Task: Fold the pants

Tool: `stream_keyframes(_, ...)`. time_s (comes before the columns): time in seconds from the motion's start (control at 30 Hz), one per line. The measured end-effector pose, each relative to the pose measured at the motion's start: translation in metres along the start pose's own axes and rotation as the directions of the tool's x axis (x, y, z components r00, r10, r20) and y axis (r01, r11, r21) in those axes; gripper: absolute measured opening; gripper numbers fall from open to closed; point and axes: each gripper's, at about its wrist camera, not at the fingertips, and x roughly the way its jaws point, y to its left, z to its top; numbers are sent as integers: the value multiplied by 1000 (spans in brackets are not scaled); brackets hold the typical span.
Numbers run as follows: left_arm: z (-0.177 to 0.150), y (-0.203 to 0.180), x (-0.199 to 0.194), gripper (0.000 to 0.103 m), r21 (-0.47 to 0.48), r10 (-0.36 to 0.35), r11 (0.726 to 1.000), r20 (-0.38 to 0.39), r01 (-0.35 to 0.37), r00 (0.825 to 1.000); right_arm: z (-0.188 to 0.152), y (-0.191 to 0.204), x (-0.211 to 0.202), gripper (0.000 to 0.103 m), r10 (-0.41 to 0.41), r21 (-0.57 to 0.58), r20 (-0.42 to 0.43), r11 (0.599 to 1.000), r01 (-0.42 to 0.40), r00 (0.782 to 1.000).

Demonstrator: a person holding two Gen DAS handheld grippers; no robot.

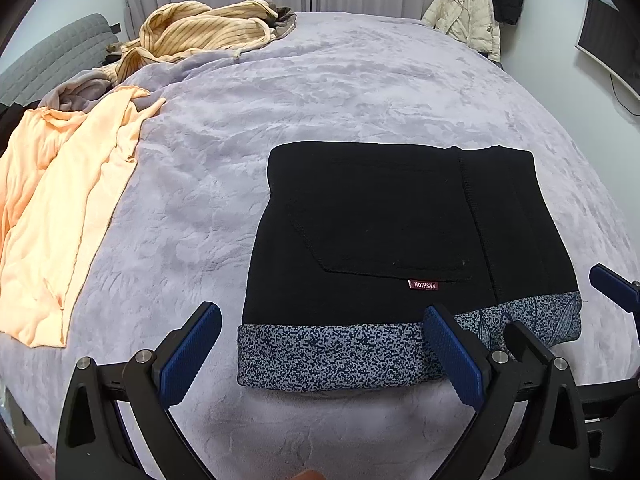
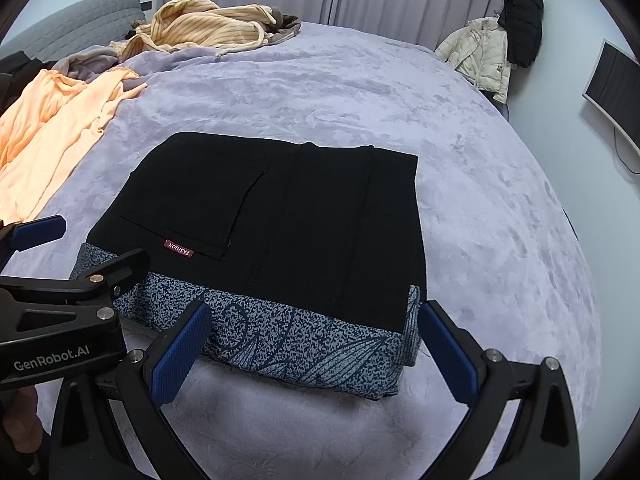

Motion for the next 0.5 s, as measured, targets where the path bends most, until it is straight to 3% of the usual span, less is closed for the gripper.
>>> stream_keyframes(0.3,3,-7,-6,101,7,-7,1000,14,7,1000,-1,-10,-7,102,9,2,25,1000,-9,1000)
stream_keyframes(0.5,18,-57,-29,101,80,-68,995,61,63,996,-9,-62,-24,102,-22,76,56,997,18,998)
